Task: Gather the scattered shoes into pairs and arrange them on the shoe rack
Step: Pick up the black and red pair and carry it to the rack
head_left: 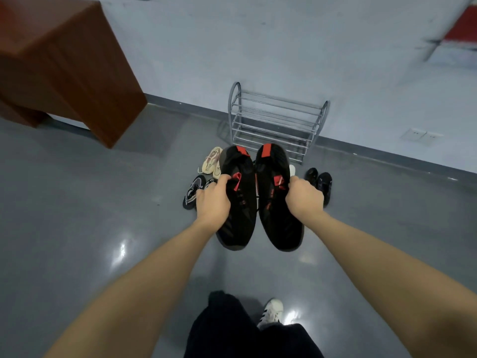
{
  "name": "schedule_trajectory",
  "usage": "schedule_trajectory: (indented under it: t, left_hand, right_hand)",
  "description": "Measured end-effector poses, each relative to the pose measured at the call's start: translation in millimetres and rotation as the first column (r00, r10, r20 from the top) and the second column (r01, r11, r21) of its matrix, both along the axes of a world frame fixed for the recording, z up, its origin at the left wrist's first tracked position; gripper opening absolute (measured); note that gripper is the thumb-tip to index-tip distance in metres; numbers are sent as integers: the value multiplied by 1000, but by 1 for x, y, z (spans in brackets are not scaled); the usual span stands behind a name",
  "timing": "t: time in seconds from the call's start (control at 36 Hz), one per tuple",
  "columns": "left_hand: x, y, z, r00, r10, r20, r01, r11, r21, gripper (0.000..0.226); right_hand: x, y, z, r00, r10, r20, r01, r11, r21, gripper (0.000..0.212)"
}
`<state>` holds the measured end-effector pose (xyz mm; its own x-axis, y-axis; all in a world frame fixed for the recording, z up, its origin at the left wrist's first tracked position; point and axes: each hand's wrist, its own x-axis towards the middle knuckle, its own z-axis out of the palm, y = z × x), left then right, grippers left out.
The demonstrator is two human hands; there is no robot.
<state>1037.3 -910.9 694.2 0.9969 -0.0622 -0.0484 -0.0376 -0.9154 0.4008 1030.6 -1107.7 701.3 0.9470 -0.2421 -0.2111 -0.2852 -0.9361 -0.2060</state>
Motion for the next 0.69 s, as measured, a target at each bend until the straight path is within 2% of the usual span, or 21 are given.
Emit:
schedule_trajectory:
  t: [0.25,0.47,0.56,0.69]
  left_hand:
    - [91,-20,-11,1000,-18,-24,17,999,-33,52]
    - [189,-33,-37,986,-154,-64,147,983,-108,49]
    - [220,-42,-51,974,-204,-94,193,974,-117,49]
    - [262,-61,-75,945,-270,-184,251,961,-119,48]
  right_hand:
    - [76,-20,-9,998,-56,-15,56,998,25,18]
    - [153,-36,-36,970,-232,-73,237,970,60,24]
    - [177,-42,-47,958,-275,-84,280,958,56,15]
    - [206,-55,-75,941,-317,-123,323,945,40,13]
